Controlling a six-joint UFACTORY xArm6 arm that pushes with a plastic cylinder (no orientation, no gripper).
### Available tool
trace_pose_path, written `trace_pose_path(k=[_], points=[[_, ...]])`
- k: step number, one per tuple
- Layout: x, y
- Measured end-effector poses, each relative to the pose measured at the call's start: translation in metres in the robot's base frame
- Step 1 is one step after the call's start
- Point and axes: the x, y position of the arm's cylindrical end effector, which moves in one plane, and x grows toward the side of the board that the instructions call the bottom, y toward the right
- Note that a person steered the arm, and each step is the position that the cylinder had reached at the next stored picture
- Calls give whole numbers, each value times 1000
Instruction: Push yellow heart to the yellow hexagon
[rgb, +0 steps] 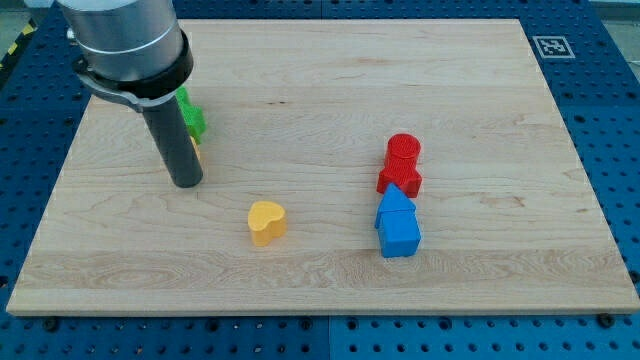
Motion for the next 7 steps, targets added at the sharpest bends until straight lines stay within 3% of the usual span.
trace_pose_path(k=[1,3,5,7], points=[[0,-2],[52,5],[52,5],[40,66]])
